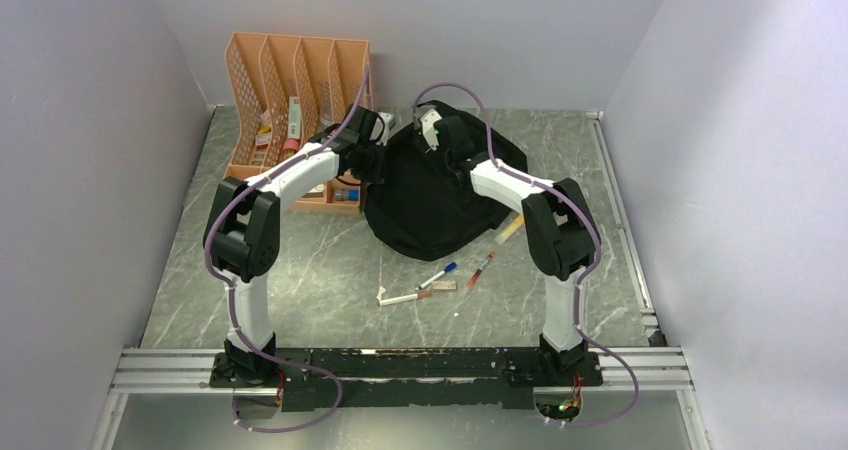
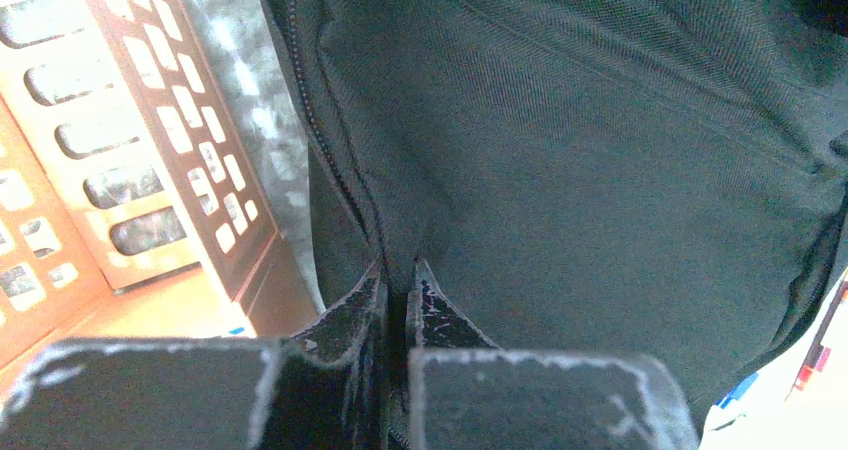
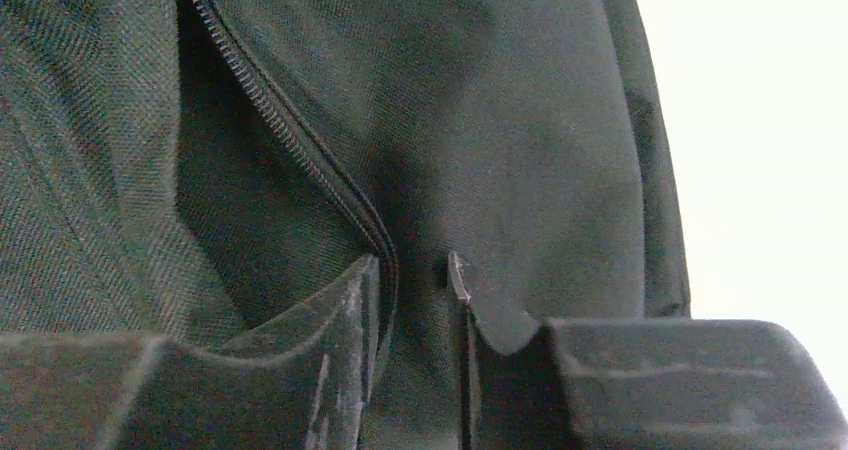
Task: Pack the student bag
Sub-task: Adjust the student bag at the center of the board.
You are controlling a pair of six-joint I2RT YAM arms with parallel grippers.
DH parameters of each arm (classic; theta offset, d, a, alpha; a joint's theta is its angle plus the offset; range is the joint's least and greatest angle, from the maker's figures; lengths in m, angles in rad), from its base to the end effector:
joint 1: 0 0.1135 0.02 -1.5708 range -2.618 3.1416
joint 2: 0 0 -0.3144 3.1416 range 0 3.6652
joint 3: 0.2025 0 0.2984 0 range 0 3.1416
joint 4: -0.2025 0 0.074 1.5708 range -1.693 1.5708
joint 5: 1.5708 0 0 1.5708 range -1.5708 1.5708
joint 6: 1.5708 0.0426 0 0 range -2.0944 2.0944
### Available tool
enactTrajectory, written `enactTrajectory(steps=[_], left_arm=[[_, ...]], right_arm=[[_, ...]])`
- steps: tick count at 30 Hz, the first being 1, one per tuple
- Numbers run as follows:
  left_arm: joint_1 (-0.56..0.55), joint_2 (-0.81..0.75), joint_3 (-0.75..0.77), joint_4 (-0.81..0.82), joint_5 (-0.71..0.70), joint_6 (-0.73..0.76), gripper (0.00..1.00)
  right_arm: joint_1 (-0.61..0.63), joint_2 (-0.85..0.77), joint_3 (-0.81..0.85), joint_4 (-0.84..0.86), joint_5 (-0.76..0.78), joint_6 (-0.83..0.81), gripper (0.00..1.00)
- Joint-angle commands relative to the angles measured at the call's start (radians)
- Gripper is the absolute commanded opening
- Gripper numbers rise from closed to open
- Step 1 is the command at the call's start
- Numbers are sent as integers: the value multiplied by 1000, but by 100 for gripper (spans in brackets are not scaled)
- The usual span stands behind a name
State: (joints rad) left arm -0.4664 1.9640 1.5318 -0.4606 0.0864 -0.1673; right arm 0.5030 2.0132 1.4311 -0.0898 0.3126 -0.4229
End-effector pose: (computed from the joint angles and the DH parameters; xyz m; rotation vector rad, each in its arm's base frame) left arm 0.4486 -0.2299 0.2453 0.4097 2.4638 -0.3770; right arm 0.4631 0.2399 0.2158 -0.8387 2.0574 -0.3061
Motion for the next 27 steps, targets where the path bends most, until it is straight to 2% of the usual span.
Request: enactTrajectory(steps=[1, 6, 10, 21, 24, 27], left_arm=[[6, 7, 3, 45, 13, 8, 5], [6, 6, 3, 45, 13, 8, 5], [9, 3, 6, 42, 19, 9, 5], [9, -19, -6, 52, 7, 8, 5], [9, -24, -11, 52, -1, 8, 10], [10, -38, -15, 54, -6, 5, 22]], right_arm=[[-10, -36, -9, 35, 89, -8, 28], [-11, -83, 2, 60, 81, 3, 11], [-11, -93, 38, 50, 93, -4, 2], [-38, -146, 88, -22, 27, 40, 0], [-65, -155, 113, -55, -39, 73, 0], [-98, -153, 145, -109, -162, 109, 0]])
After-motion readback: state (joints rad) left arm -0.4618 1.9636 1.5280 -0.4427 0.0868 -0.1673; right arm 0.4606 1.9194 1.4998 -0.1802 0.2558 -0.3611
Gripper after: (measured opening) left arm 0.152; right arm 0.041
